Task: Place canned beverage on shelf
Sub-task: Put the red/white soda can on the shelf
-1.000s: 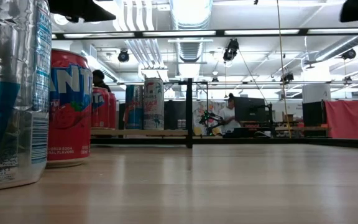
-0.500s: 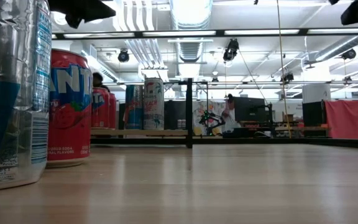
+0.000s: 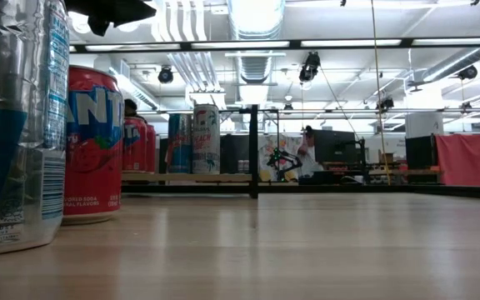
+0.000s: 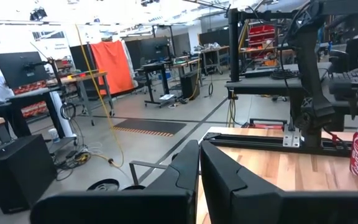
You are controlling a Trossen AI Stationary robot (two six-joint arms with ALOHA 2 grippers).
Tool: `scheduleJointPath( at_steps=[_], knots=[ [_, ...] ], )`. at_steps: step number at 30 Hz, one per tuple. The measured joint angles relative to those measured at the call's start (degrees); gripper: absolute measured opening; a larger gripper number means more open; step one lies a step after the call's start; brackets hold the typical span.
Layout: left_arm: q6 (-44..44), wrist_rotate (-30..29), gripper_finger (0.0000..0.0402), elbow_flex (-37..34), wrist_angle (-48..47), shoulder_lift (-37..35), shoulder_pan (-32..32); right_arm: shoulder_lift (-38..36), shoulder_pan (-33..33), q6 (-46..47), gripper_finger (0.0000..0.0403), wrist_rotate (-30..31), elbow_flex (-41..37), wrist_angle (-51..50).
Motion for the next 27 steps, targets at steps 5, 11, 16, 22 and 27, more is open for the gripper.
scheduleJointPath(
  at_steps=[5, 11, 16, 22, 27],
  knots=[
    [-0.3, 0.0, 0.0, 0.1, 0.0, 0.0, 0.0, 0.0, 2.9, 3.0, 0.0332, 0.0, -2.8, 4.0],
    [-0.3, 0.0, 0.0, 0.4, 0.2, 0.0, 0.0, 0.0, 3.6, 5.7, 0.0338, 0.0, -4.9, 4.9],
    [-0.3, 0.0, 0.0, 0.4, 0.2, 0.0, 0.0, 0.0, 3.6, 5.1, 0.0347, 2.5, -5.3, 5.1],
    [-0.3, 0.0, 0.0, 0.4, 0.2, 0.0, 0.0, 0.0, 3.6, 5.0, 0.035, 3.4, -6.4, 6.5],
    [-0.3, 0.0, 0.0, 0.4, 0.1, 0.0, 0.0, 0.0, 3.6, 4.9, 0.035, 3.4, -8.5, 8.5]
  ],
)
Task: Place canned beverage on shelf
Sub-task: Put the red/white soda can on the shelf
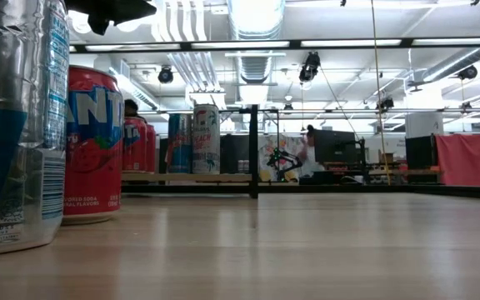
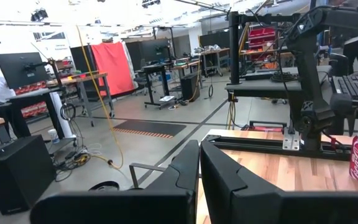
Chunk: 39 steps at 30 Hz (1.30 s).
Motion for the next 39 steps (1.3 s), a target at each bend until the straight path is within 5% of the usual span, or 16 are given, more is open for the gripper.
scheduleJointPath(
  at_steps=[11, 24, 32, 39],
  knots=[
    [0.0, 0.0, 0.0, 0.0, 0.0, 0.0, 0.0, 0.0, 0.0, 0.2, 0.0349, -0.2, -6.1, 5.8],
    [0.0, 0.0, 0.0, 0.0, 0.0, 0.0, 0.0, -0.1, -1.6, 7.8, 0.03, 0.0, -8.1, 4.6],
    [0.0, 0.0, 0.0, 0.0, 0.0, 0.0, 0.0, -0.1, -9.1, 10.9, 0.03, 8.7, -5.2, -5.1],
    [0.0, 0.0, 0.0, 0.0, 0.0, 0.0, 0.0, -0.2, -20.7, 3.3, 0.03, 13.5, -3.5, -8.4]
  ],
)
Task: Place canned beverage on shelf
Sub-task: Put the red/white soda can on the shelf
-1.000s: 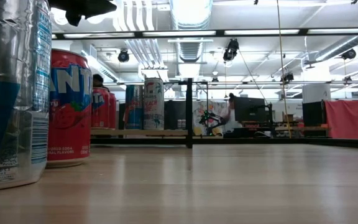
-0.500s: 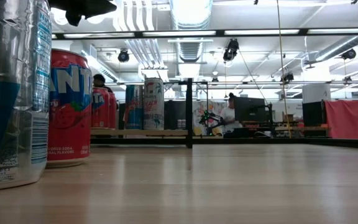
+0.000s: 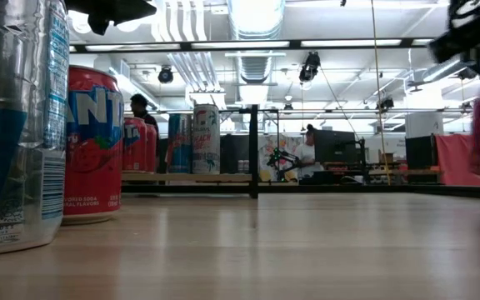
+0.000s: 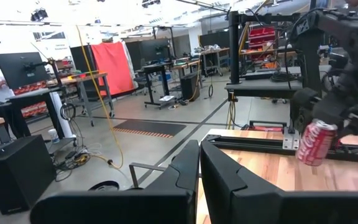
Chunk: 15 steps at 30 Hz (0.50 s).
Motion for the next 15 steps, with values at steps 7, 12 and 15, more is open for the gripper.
scheduleJointPath(
  at_steps=[7, 12, 15],
  knots=[
    [0.0, 0.0, 0.0, 0.0, 0.1, 2.6, 0.0, 0.1, -15.3, -14.9, 0.03, 3.5, 5.0, 2.1],
    [2.1, 0.0, 0.0, -0.1, 1.1, 4.7, 0.0, 0.1, -26.0, -24.2, 0.03, 0.6, 9.6, 10.7],
    [4.6, -0.4, 0.0, 0.8, 1.2, 5.3, 0.0, 1.0, -31.4, -27.2, 0.03, -5.3, 11.8, 17.7]
  ],
)
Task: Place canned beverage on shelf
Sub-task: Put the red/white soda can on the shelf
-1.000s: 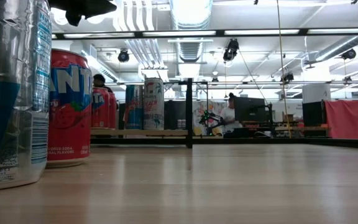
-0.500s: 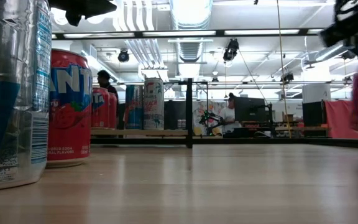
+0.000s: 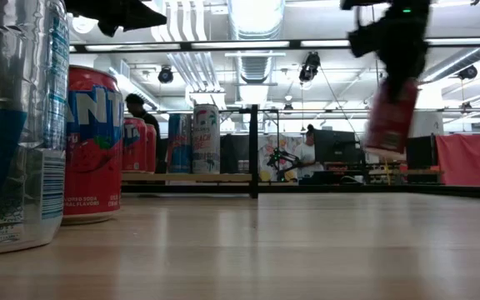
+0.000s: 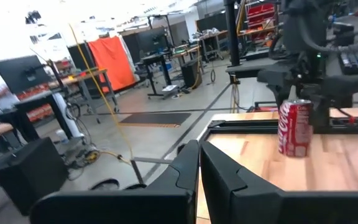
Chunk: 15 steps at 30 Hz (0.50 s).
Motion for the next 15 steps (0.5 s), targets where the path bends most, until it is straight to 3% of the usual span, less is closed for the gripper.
scheduleJointPath(
  at_steps=[5, 11, 15],
  knots=[
    [4.5, -0.6, 0.0, 1.4, 0.1, 0.4, 0.0, 5.2, -3.8, -4.0, 0.03, -7.7, 3.9, 6.9],
    [7.1, -1.0, 0.0, 1.4, -0.1, 0.4, 0.0, 17.2, -2.9, -8.1, 0.03, -8.3, 12.7, 2.5],
    [8.0, -4.5, 0.0, 1.4, -0.5, 0.4, 0.0, 25.1, -2.1, -11.3, 0.03, -8.2, 18.5, -1.0]
  ],
)
